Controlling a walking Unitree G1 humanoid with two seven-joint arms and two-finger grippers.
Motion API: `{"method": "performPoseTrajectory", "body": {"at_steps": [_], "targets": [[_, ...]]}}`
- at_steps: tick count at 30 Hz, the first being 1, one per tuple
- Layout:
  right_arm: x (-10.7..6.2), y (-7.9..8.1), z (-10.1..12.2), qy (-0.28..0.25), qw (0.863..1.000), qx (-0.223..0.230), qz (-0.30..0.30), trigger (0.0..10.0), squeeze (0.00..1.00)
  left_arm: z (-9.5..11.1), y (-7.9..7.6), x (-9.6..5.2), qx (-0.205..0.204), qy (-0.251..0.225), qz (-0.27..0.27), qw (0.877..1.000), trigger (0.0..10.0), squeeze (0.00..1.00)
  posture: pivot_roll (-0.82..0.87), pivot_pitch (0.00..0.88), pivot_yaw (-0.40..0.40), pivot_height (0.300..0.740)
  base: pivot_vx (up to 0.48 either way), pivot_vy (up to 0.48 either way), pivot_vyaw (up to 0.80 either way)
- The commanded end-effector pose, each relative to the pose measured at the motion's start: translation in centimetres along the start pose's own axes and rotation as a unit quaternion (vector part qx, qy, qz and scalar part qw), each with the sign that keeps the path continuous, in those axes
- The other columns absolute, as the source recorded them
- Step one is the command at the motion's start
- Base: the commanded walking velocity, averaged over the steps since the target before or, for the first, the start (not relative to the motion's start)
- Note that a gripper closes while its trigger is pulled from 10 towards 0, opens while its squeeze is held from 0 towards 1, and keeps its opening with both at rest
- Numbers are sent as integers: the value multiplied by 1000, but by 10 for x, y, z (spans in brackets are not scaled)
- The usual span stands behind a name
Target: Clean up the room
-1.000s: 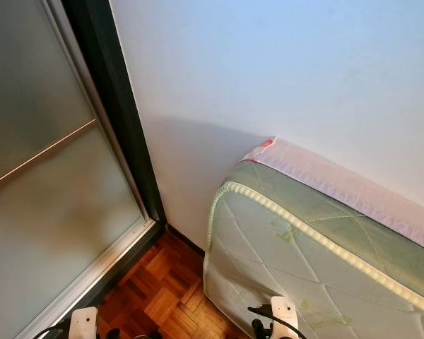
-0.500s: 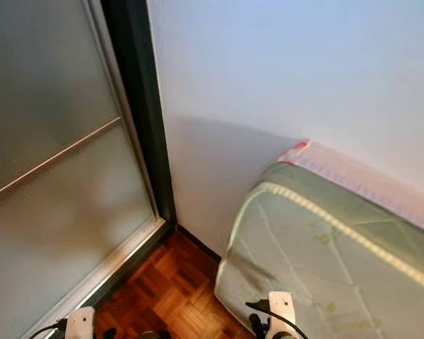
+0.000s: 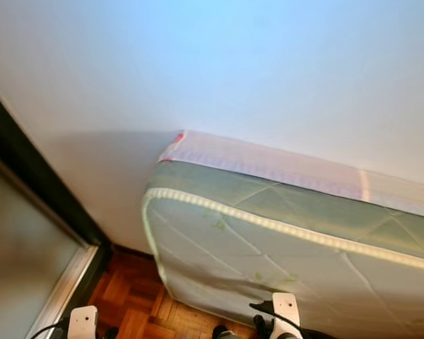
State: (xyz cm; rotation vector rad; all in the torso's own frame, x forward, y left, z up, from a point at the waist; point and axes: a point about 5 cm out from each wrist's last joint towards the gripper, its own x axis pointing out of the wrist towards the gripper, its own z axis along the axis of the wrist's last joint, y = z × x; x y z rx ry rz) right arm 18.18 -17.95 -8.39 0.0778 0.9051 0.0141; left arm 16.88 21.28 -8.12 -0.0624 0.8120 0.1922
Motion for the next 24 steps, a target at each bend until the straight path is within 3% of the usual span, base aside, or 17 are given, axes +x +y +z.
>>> {"method": "performPoseTrajectory", "body": {"at_steps": [1, 24], "targets": [[5, -16, 31, 3, 994, 107, -11, 10000, 0, 27, 12, 12, -18, 40, 9, 999, 10000, 0, 25, 0, 4, 740, 0, 0, -800], [6, -13, 32, 3, 994, 107, -6, 10000, 0, 27, 14, 11, -6, 40, 8, 999, 10000, 0, 27, 0, 17, 740, 0, 0, -760]]}}
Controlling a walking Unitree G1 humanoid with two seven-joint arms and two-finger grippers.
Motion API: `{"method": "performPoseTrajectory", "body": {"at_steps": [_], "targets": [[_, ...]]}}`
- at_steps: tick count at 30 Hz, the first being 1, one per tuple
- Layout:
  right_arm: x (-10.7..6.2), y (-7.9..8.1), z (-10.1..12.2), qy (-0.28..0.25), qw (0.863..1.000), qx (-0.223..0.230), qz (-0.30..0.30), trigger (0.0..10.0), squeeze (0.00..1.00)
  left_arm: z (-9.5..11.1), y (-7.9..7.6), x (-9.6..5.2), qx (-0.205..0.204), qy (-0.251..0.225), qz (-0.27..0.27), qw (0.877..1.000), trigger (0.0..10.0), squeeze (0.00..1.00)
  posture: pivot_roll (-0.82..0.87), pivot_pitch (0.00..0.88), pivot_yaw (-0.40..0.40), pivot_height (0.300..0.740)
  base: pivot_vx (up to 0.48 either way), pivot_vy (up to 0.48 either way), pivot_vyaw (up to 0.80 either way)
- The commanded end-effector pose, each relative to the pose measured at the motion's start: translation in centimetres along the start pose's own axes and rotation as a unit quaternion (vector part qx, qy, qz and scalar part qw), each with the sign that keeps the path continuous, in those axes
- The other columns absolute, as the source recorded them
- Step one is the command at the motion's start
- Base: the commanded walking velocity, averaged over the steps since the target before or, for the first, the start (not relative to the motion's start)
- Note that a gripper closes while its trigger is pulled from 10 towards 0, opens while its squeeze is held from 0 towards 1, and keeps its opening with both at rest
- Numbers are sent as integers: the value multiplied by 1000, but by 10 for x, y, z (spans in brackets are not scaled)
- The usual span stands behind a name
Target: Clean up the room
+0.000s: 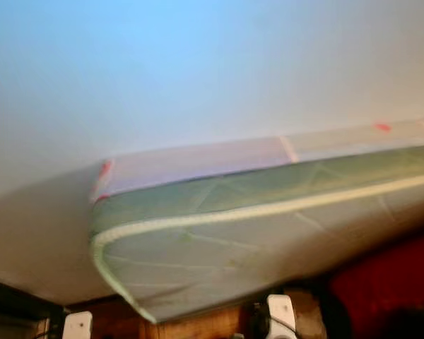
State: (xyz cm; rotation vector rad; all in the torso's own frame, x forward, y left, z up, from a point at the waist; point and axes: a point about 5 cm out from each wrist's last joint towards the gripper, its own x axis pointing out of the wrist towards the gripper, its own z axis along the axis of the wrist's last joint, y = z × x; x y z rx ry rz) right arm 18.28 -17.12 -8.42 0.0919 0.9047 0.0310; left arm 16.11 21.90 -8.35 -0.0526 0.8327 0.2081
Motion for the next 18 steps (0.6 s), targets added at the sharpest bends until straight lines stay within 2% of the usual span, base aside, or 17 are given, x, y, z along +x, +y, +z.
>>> {"method": "performPoseTrajectory", "body": {"at_steps": [1, 18], "targets": [[4, -22, 32, 1, 995, 103, -15, 10000, 0, 33, 6, 14, -7, 30, -2, 1000, 10000, 0, 27, 0, 17, 740, 0, 0, 0], [4, -21, 33, -3, 995, 103, -13, 10000, 0, 33, 6, 14, -1, 33, -3, 999, 10000, 0, 32, 0, 17, 740, 0, 0, 0]]}}
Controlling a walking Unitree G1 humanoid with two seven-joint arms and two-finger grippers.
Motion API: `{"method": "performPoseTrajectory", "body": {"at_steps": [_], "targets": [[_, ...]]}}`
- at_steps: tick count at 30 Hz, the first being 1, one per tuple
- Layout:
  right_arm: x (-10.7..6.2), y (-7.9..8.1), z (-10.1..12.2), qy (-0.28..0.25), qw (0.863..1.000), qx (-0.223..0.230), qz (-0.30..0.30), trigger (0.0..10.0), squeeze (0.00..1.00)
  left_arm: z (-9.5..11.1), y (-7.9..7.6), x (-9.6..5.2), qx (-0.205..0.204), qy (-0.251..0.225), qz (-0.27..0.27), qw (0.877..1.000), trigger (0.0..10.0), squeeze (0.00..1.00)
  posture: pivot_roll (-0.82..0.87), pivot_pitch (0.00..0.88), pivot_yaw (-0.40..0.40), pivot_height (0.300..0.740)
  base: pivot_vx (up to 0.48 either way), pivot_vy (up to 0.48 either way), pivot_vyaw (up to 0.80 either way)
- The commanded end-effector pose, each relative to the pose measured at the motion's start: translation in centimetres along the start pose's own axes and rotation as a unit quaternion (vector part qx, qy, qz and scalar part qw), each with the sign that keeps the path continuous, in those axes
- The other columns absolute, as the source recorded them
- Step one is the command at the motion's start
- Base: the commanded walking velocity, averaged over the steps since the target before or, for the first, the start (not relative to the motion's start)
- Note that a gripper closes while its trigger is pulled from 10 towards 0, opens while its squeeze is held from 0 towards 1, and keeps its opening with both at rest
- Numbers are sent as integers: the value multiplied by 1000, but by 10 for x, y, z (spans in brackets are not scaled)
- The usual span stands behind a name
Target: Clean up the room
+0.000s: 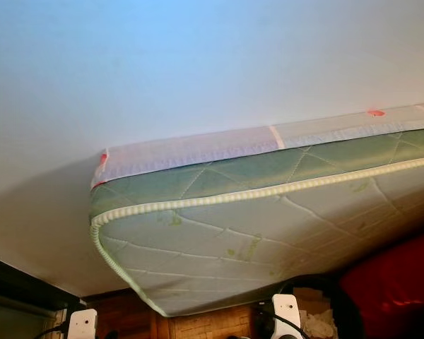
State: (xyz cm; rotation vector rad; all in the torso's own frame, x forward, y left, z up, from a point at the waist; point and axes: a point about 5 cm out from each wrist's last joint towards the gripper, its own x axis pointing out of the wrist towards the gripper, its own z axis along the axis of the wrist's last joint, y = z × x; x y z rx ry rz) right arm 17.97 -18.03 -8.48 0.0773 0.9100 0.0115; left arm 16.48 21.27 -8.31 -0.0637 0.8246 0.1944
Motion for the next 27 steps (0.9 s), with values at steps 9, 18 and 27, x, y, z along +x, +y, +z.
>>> {"method": "performPoseTrajectory", "body": {"at_steps": [9, 18, 27], "targets": [[7, -8, 36, -7, 993, 115, -3, 10000, 0, 34, 17, 13, 27, 39, -3, 999, 10000, 0, 22, 0, 58, 740, 0, 0, 0], [7, -8, 36, -2, 994, 110, -2, 10000, 0, 34, 17, 13, 21, 37, 2, 999, 10000, 0, 37, 0, 47, 740, 0, 0, 0], [7, -9, 35, -4, 994, 110, -2, 10000, 0, 33, 16, 13, 18, 39, 1, 999, 10000, 0, 31, 0, 37, 740, 0, 0, 0]]}}
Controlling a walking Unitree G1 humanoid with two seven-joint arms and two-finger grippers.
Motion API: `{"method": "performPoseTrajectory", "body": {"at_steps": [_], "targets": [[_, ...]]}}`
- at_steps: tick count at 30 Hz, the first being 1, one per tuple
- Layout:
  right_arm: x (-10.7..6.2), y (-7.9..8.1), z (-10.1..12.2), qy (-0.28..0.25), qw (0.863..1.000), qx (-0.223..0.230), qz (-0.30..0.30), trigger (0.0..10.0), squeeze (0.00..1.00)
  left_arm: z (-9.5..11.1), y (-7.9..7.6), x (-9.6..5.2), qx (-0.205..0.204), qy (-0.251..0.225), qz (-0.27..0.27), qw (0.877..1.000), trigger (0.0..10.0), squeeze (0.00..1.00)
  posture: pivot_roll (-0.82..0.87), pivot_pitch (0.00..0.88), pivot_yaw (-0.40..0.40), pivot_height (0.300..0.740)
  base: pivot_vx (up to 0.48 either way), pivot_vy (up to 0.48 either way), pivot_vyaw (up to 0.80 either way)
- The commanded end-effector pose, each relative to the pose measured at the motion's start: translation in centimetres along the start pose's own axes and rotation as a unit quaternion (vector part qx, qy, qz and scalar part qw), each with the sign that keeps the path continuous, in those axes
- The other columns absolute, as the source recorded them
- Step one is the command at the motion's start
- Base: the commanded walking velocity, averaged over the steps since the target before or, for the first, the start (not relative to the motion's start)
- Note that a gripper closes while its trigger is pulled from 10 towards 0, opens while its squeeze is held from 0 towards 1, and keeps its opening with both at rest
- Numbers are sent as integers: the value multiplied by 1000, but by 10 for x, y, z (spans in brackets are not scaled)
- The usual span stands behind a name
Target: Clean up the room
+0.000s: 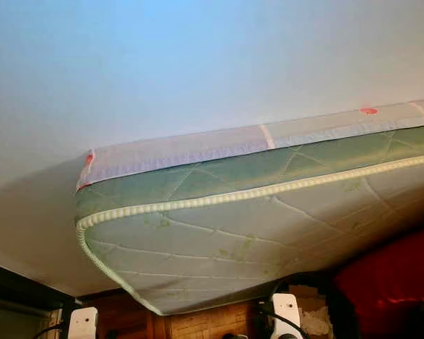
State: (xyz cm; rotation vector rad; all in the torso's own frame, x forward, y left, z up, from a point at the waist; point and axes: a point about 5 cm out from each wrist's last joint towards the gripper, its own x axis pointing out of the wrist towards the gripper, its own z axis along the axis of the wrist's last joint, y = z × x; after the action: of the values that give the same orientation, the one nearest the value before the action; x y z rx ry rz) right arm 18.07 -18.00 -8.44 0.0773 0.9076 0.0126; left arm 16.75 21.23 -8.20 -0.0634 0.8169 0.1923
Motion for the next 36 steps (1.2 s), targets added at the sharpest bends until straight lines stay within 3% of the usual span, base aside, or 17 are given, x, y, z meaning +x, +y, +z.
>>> {"method": "performPoseTrajectory", "body": {"at_steps": [1, 29, 36], "targets": [[7, -10, 34, -3, 994, 109, -2, 10000, 0, 30, 17, 12, 17, 43, 2, 999, 10000, 0, 30, 0, 35, 740, 0, 0, 0], [6, -13, 32, 3, 996, 87, 0, 10000, 0, 27, 14, 11, 12, 45, 0, 999, 10000, 0, 29, 0, 18, 740, 0, 0, 0], [6, -13, 32, 4, 996, 85, 1, 10000, 0, 26, 14, 11, 11, 45, 0, 999, 10000, 0, 30, 0, 16, 740, -251, 0, 0]]}}
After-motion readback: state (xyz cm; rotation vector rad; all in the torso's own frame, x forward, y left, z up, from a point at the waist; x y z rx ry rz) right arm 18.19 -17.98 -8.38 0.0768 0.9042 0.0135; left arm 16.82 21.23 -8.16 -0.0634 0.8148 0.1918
